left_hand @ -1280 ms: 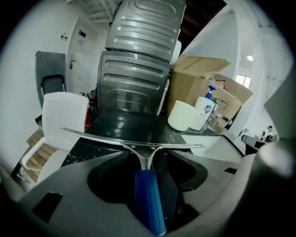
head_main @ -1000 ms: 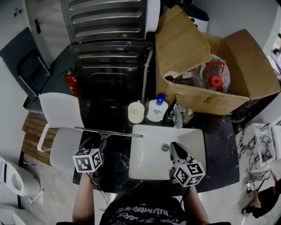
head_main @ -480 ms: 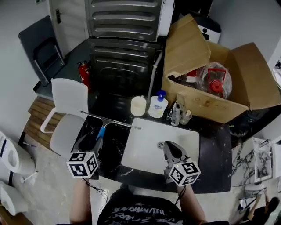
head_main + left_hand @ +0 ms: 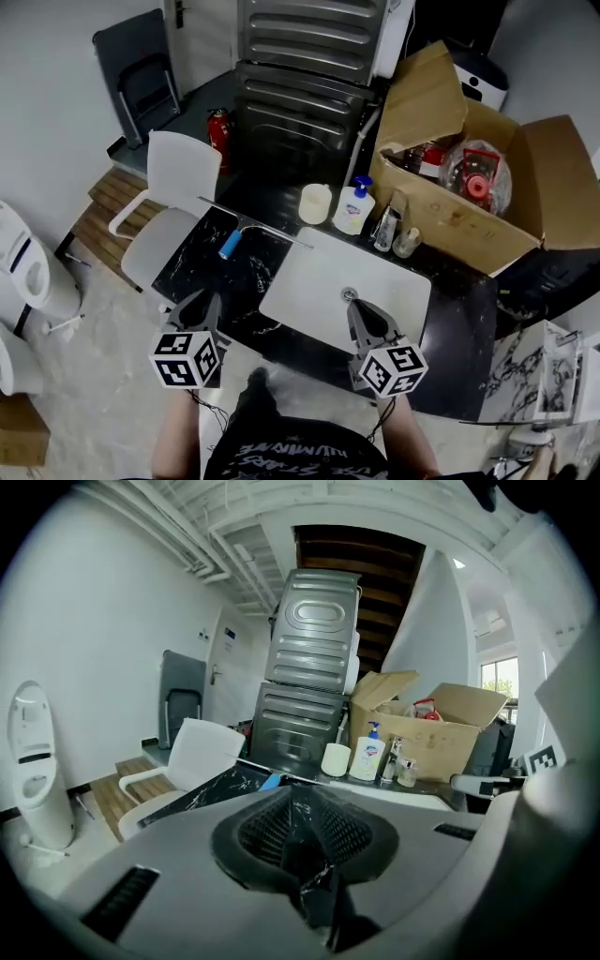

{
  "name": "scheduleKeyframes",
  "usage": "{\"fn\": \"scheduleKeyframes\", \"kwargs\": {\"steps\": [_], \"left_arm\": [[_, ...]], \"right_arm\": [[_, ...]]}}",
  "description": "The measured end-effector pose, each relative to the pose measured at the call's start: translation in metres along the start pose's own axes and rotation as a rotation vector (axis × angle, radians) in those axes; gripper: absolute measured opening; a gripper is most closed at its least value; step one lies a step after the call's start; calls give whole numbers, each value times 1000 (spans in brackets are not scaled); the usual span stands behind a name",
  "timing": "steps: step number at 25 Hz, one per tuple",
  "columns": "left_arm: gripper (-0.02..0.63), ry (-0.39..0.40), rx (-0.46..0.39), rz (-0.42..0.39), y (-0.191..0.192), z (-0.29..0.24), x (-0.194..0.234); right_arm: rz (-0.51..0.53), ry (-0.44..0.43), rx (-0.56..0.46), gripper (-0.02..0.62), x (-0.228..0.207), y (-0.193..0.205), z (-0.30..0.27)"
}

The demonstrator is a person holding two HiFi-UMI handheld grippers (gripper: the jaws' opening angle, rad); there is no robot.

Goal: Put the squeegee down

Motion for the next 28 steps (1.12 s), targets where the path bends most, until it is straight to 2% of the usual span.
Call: {"fn": "scheduleKeyframes", "kwargs": {"steps": [3, 8, 16, 28], "left_arm": [[50, -24, -3, 24, 15, 29, -3], [27, -50, -1, 28, 42, 73, -15], [20, -46, 39, 28, 90, 133, -40], [20, -88, 70, 53, 145, 207, -66]], "right_arm": [[4, -43, 8, 52, 11, 9, 14], [14, -93, 14, 52, 29, 23, 43], [10, -138, 43, 52, 52, 55, 98], [33, -227, 81, 52, 82, 82, 151]]}}
Point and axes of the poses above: the fingertips, and each gripper's own axes: z backward along the fingers, x to its left, y out of its underside, the point moved 9 cm from there along z, backward along the fingers, and after that the axes turned 10 degrees about -y, right-handed, at the moved point
